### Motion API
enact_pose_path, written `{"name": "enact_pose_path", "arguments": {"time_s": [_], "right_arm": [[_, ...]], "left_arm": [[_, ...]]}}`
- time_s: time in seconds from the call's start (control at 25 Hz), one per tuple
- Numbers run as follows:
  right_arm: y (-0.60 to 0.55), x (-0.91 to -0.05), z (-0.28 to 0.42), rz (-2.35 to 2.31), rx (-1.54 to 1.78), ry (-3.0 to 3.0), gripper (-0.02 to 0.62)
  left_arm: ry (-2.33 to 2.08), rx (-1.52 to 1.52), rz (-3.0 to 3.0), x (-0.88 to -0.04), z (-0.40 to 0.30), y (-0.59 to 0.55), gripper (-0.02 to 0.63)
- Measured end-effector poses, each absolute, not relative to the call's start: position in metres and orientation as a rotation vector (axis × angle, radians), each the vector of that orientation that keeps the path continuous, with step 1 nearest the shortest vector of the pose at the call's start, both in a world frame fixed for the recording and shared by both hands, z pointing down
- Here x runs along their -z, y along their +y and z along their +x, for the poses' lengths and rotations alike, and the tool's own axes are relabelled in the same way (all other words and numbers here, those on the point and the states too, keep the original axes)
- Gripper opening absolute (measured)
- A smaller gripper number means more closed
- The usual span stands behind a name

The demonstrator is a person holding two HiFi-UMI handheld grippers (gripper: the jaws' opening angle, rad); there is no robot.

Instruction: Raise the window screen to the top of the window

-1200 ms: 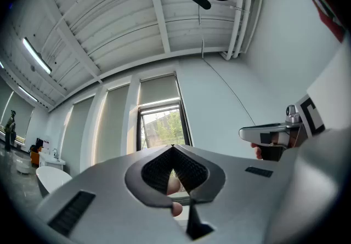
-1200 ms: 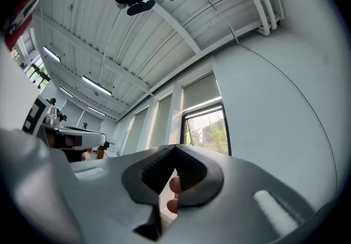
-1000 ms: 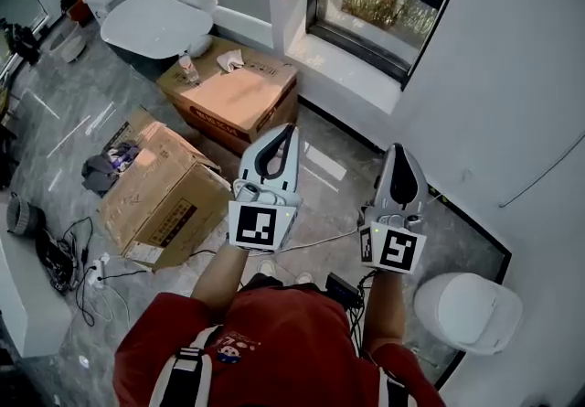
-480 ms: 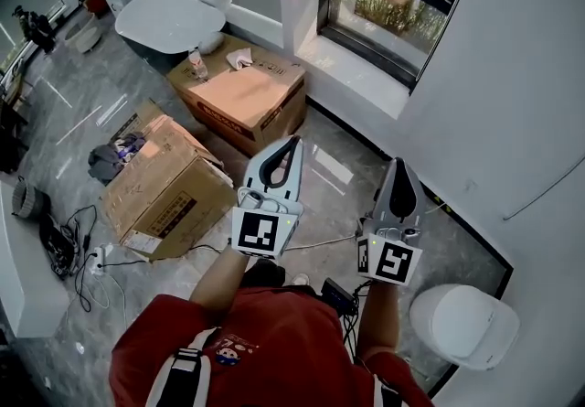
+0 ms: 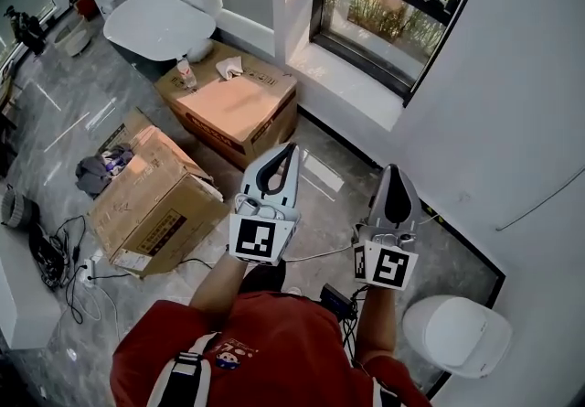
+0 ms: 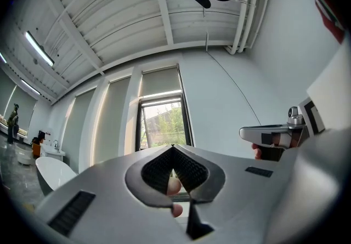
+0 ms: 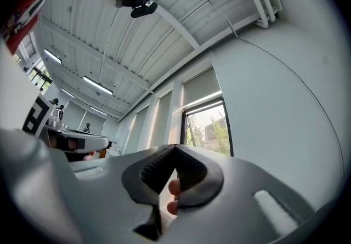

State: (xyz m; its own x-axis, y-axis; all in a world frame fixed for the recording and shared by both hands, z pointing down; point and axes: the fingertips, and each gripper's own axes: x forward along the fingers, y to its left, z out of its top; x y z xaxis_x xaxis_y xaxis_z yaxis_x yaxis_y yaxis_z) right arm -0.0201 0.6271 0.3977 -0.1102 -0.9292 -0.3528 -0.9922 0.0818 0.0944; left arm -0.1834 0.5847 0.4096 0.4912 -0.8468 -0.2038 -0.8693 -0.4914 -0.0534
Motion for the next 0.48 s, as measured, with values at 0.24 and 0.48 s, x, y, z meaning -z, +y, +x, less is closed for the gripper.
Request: {"name": "enact_pose_path", "arguments": {"time_s": [0.24,0.48], "right_arm": [[0.57,-0.399,-0.032,-1.975,-0.483,2.173,0.009],[0.507,-0.389,-0.059,-1.963,-0.509,2.203,0.009]], "left_arm": [[1.488,-0.252,-2.583,-0.407,-0.194,0.527,0.005],[1.482,-0.284,-2.595,-0.4,-0.213,0.466,0.005]]}}
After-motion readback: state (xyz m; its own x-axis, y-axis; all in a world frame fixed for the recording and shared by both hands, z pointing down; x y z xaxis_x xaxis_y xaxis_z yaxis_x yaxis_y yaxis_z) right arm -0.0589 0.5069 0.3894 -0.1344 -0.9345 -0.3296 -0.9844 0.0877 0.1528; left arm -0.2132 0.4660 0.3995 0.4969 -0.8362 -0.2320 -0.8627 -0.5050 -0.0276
